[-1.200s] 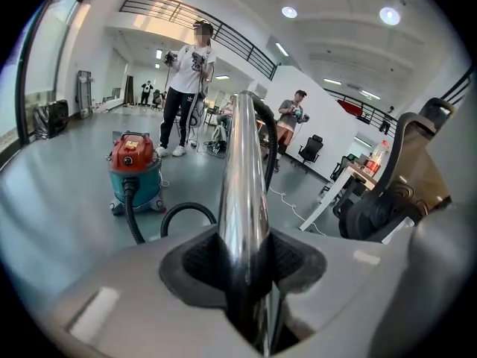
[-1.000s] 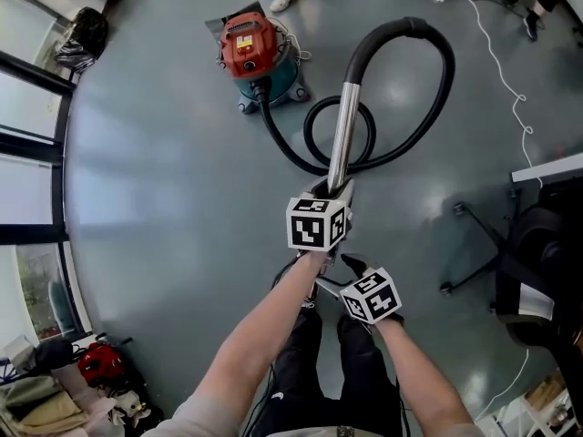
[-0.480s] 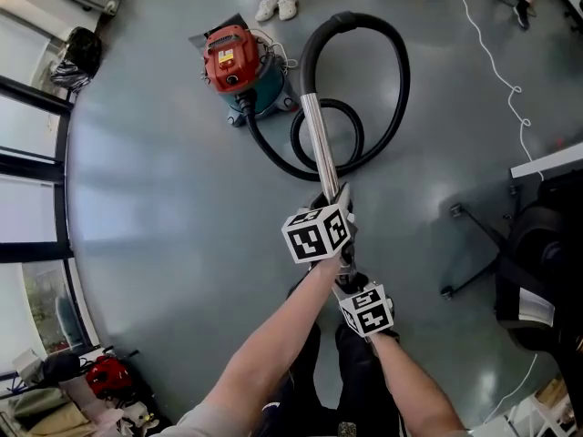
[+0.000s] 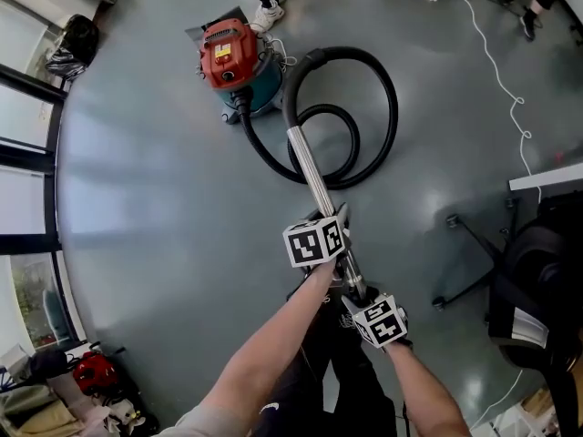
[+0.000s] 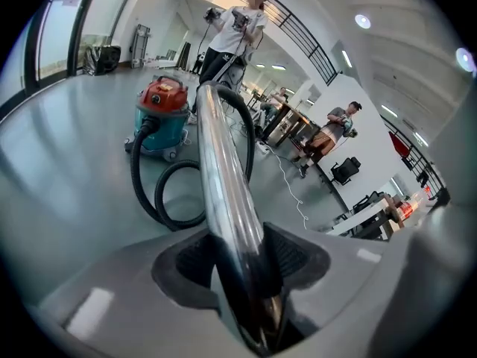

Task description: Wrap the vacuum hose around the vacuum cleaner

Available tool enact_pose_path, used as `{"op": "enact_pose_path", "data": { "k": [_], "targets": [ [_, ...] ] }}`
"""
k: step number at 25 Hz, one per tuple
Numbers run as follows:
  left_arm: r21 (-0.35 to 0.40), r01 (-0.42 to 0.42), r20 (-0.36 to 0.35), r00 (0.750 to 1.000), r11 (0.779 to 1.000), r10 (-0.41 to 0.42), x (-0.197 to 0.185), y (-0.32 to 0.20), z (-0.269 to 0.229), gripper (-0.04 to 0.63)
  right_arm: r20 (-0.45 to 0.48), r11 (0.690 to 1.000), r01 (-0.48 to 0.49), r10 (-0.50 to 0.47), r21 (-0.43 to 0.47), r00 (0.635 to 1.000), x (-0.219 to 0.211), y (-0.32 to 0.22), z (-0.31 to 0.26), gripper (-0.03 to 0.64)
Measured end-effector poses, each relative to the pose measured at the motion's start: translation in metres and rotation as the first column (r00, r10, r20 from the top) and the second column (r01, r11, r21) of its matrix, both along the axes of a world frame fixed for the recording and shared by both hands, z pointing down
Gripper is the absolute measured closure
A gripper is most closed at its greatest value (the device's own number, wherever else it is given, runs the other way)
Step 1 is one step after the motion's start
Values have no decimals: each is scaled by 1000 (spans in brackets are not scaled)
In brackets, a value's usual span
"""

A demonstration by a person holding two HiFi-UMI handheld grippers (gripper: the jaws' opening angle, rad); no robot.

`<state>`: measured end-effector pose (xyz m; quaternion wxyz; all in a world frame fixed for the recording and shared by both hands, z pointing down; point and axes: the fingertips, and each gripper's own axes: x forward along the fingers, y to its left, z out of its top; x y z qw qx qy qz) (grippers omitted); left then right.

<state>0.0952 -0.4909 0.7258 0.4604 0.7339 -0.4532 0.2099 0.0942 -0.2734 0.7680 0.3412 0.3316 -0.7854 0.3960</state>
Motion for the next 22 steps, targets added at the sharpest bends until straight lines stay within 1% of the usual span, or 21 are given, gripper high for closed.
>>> {"op": "enact_pose_path", "data": {
  "k": [2, 4, 7, 10, 14, 18, 22],
  "targets": [
    [-50, 2, -25, 1000, 999, -3, -3, -4, 18, 400, -28, 999, 40, -40, 2, 999, 8, -7, 5, 428],
    [-97, -6, -34, 999, 995, 3, -8, -10, 33, 387, -51, 997, 80, -80, -4, 995, 14, -16, 11, 430],
    [-136, -50, -38, 998, 989, 46, -10, -16, 53, 359, -76, 991, 134, -136, -25, 988, 22, -28, 23, 430],
    [-133, -103, -56, 994, 986, 96, -7, -30, 65, 333, -72, 986, 162, -164, -38, 984, 28, -45, 35, 430],
    [-122, -121, -82, 990, 985, 111, -3, -49, 84, 313, -59, 980, 194, -197, -47, 979, 38, -68, 54, 431],
    [-152, -150, -118, 984, 977, 133, 13, -50, 112, 305, -60, 967, 248, -251, -57, 966, 62, -76, 81, 433],
    [-159, -129, -128, 986, 979, 109, 26, -58, 147, 293, -70, 941, 335, -338, -43, 939, 92, -94, 120, 434]
  ]
}}
